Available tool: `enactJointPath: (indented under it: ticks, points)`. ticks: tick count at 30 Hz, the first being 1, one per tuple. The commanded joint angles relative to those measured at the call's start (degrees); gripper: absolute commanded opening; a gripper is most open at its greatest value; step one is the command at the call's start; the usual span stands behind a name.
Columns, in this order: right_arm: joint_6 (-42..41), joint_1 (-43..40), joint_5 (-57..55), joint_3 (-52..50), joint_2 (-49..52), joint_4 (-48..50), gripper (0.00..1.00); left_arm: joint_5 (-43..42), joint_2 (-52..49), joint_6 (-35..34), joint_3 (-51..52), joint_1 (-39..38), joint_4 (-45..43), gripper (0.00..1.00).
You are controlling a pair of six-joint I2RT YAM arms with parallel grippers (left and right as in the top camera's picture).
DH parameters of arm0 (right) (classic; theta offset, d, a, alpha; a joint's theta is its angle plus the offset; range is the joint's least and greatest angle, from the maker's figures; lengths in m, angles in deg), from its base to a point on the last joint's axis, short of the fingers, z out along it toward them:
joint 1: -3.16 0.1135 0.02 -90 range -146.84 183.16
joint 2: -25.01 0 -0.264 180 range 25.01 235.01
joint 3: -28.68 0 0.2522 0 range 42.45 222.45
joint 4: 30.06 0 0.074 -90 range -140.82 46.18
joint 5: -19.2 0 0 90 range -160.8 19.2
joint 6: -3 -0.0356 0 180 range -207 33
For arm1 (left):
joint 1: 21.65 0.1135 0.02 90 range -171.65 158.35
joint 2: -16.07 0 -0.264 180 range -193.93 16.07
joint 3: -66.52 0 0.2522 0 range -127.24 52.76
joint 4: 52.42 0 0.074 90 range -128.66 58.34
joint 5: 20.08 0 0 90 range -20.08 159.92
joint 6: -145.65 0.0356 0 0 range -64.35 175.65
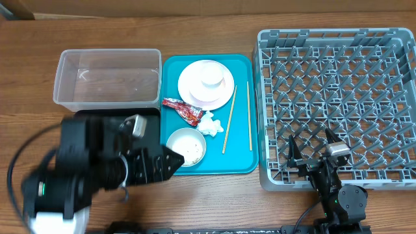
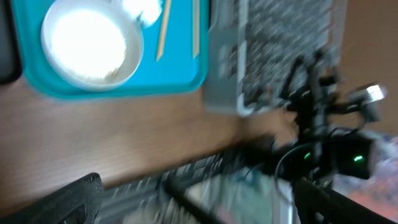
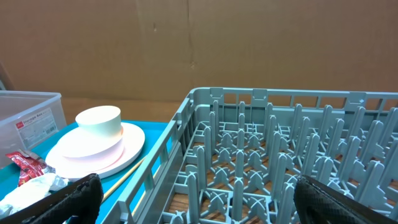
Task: Sort waste into correct bins and load items into the dishwasher
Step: 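Move the left gripper over the white rice bowl on the teal tray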
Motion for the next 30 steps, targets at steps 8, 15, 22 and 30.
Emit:
enactJointPath:
  ticks: [8,15,22,30]
  points:
    - [0.2,-0.1,-0.1,-0.6,-0.5,0.4,1.00,6.8,-19.4,4.9,-2.1,-3.0,1.6,0.79]
    - [0.2,-0.1,-0.1,-0.6,-0.5,0.4,1.00,4.8,-24.0,3.5,4.5,-7.9,-2.2,0.04]
    - [0.2,-0.1,-0.1,-0.6,-0.5,0.4,1.00,17.0,-23.9,-8.6,9.5,-21.3,-10.6,0.04]
    - [0.2,-0.1,-0.1,-0.6,-0.5,0.4,1.00,34.4,-23.9,-20.7,9.9,-36.3,-18.9,0.04]
